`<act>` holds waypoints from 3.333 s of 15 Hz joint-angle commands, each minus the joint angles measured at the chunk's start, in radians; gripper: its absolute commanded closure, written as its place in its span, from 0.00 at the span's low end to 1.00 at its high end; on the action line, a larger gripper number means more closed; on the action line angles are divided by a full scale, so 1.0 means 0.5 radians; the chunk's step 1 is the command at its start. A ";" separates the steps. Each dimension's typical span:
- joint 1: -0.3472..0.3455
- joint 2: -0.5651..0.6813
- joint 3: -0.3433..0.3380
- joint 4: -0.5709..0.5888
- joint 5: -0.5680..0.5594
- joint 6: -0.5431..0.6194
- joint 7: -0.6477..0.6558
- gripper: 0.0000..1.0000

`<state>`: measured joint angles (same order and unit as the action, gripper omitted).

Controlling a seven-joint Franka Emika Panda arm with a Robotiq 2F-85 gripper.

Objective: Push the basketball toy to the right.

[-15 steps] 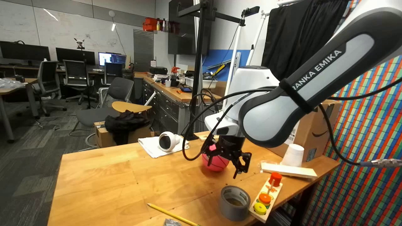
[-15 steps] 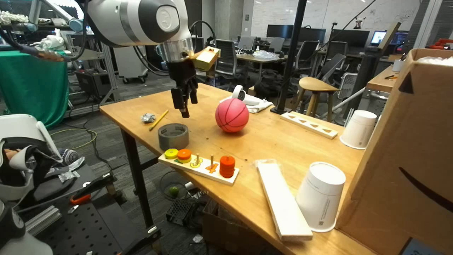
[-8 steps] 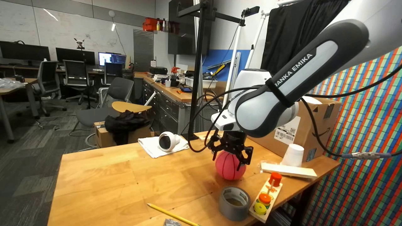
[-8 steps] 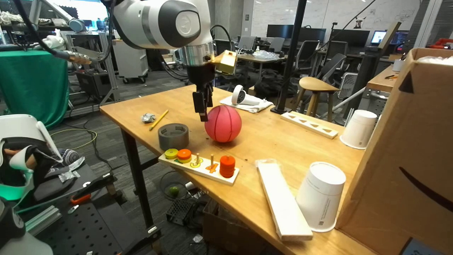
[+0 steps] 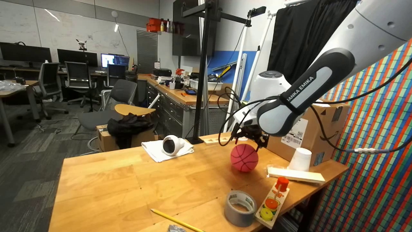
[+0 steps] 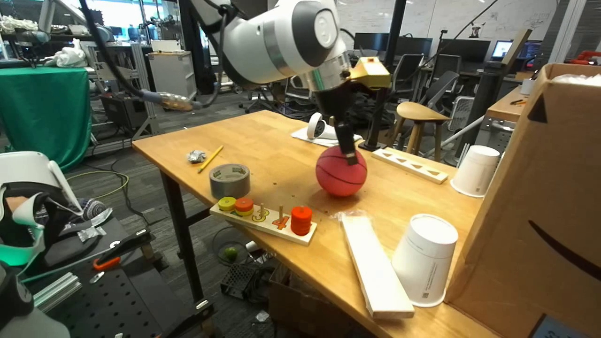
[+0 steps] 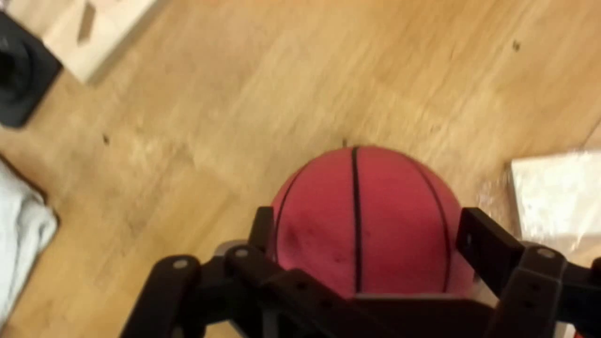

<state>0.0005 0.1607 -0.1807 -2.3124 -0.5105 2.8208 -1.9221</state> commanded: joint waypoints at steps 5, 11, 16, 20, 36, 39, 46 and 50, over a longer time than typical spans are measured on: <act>0.083 0.118 -0.430 0.275 -0.638 0.514 0.841 0.00; 0.409 -0.037 -0.725 0.206 -1.179 0.502 1.618 0.00; 0.445 -0.182 -0.433 -0.200 -0.978 0.475 1.490 0.00; 0.424 -0.136 -0.155 -0.377 -0.560 0.402 1.311 0.00; -0.193 0.333 0.051 0.468 0.185 -0.341 0.999 0.00; -0.238 0.341 -0.094 0.539 -0.008 -0.216 1.200 0.00; -0.205 0.171 -0.212 0.481 -0.762 -0.013 1.766 0.00; -0.235 0.025 -0.010 0.288 -0.818 0.012 1.764 0.00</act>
<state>-0.1127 0.2554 -0.2437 -2.0764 -0.8966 2.8028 -1.0457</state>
